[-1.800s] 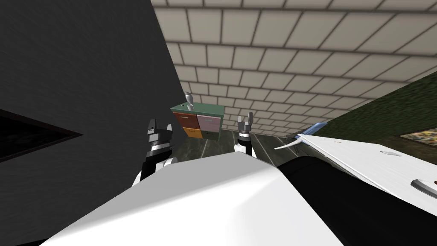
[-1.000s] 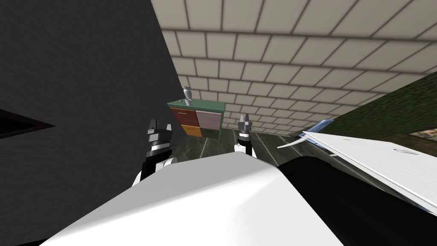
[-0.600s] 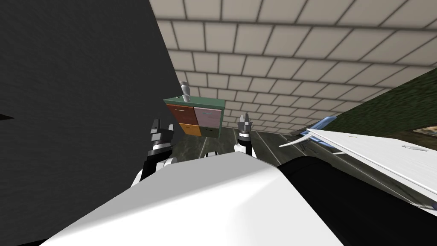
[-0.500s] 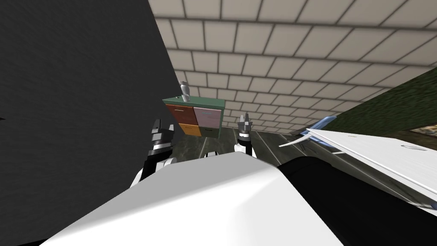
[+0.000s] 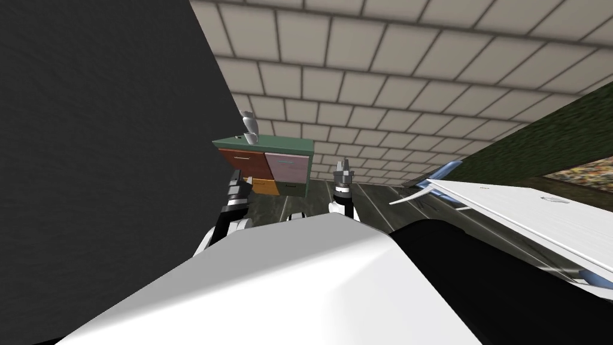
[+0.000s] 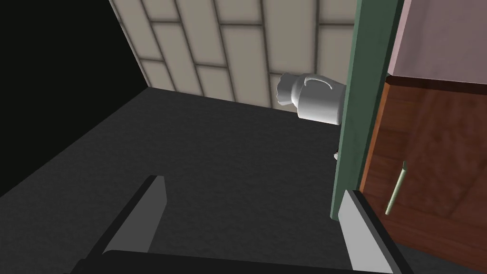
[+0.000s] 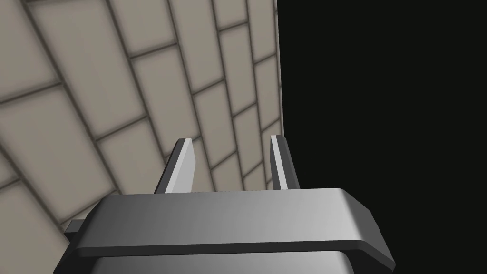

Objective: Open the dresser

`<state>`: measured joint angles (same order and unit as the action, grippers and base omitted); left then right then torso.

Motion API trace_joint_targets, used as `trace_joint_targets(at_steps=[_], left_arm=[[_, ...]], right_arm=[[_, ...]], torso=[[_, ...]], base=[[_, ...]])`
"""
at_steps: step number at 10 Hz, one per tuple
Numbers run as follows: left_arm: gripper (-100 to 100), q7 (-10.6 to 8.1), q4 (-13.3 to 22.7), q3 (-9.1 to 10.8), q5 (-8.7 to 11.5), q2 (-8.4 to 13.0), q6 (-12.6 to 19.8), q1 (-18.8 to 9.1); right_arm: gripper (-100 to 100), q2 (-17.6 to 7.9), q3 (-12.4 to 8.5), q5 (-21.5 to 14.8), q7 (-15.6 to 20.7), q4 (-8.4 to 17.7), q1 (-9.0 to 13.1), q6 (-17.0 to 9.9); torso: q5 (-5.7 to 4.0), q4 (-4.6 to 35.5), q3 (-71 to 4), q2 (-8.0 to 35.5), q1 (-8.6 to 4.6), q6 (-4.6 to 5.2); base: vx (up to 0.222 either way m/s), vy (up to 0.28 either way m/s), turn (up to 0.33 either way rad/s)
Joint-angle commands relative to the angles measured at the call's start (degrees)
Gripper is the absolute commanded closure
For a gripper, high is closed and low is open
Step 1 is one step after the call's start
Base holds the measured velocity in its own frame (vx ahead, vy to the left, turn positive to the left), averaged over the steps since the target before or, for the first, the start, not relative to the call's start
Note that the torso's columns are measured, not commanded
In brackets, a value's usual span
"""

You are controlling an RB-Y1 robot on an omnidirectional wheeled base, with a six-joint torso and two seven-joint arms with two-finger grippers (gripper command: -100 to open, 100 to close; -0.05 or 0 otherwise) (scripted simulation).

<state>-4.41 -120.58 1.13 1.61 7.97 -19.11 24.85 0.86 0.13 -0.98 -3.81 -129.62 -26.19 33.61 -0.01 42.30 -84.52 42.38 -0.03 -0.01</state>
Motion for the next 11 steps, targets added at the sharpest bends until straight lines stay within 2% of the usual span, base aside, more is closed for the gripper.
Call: trace_joint_targets(at_steps=[1, 5, 11], left_arm=[[-100, 0.22, 3.82, -1.16, -0.49, -0.48, 0.27, -1.58], [-100, 0.52, 8.84, -2.53, -1.11, -1.71, 0.91, -4.06], [-100, 0.97, 16.54, -4.62, -2.04, -1.11, 1.88, -7.86]], right_arm=[[0, 0.00, 0.00, 0.00, 0.00, 0.00, 0.00, 0.00], [0, 0.00, 0.00, 0.00, 0.00, 0.00, 0.00, 0.00], [0, 0.00, 0.00, 0.00, 0.00, 0.00, 0.01, 0.00]], torso=[[0.01, 0.03, 0.05, 0.06, 0.00, 0.01], [0.00, -0.01, -0.02, -0.04, 0.00, 0.01], [-0.01, 0.00, -0.01, -0.04, -0.06, 0.02]], base=[[0.171, 0.016, -0.108], [0.142, 0.011, -0.086], [0.143, 0.014, -0.090]])
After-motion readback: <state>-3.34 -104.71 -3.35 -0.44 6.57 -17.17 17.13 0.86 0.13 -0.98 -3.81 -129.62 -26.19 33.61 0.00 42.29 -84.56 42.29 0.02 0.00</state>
